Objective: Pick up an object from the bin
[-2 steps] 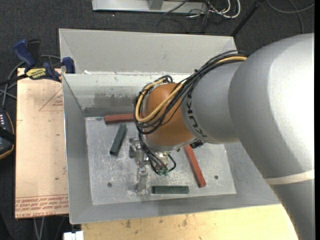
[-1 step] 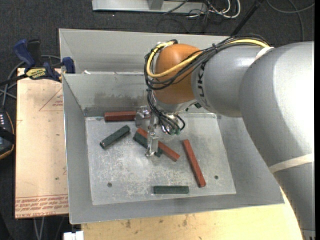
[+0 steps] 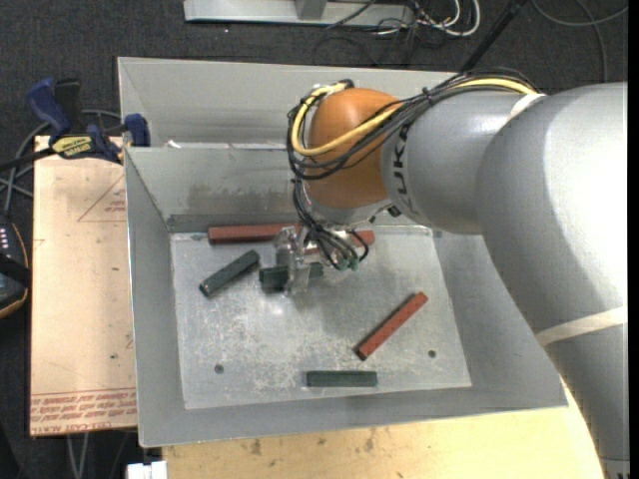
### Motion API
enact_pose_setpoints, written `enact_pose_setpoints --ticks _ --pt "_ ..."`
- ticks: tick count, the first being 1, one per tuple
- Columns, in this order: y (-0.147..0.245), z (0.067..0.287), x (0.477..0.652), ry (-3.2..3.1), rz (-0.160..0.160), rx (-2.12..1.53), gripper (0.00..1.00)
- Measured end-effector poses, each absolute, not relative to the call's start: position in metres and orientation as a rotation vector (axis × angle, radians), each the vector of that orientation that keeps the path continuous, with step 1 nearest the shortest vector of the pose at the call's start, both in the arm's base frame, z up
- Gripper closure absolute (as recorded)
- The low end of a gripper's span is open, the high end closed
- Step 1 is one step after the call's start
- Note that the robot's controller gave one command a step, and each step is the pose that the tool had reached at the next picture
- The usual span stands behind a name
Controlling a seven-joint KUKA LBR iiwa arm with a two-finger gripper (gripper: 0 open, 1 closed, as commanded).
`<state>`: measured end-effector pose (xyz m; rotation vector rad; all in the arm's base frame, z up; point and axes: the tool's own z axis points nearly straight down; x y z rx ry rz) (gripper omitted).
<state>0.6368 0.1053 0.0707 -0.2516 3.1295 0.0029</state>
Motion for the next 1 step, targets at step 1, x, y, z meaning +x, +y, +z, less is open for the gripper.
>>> enact_pose_setpoints --ticks 1 --pt "0.1247 0.2168 0.6188 3.101 0.003 -0.416 1.00"
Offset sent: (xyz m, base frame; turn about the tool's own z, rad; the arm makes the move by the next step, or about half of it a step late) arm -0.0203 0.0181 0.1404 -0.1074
